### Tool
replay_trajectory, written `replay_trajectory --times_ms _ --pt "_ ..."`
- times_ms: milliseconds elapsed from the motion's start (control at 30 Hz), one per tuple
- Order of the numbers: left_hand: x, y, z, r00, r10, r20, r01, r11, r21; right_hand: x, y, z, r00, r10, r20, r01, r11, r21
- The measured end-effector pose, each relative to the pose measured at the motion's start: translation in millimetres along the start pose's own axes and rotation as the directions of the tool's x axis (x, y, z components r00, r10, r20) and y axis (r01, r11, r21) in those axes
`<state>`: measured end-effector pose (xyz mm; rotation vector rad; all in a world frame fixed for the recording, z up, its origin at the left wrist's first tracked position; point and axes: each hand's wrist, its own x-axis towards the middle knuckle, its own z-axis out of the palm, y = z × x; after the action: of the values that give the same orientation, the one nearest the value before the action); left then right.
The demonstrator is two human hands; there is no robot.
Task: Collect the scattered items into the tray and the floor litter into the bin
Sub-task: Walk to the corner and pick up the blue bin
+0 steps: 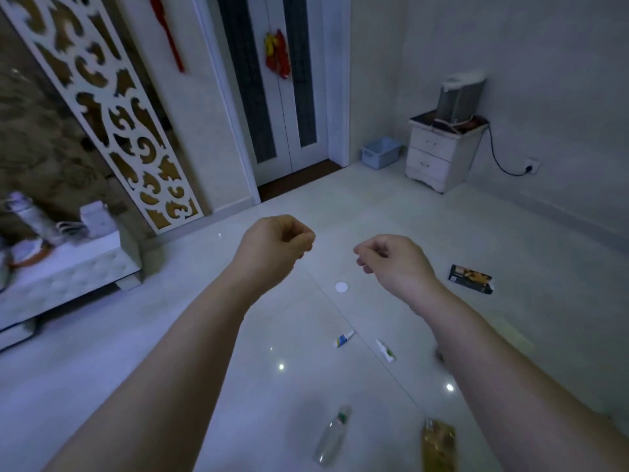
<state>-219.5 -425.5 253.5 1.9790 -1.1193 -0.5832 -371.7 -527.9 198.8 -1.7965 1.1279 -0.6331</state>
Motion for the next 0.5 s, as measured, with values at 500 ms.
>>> replay_trajectory --times_ms 500 --pt "251.8 -12.1 -63.9 0.988 0.155 0.009 -0.155 0.988 0.022 240.1 -65.2 43.3 0.994 -0.022 -0.105 0.021 1.000 -0.010"
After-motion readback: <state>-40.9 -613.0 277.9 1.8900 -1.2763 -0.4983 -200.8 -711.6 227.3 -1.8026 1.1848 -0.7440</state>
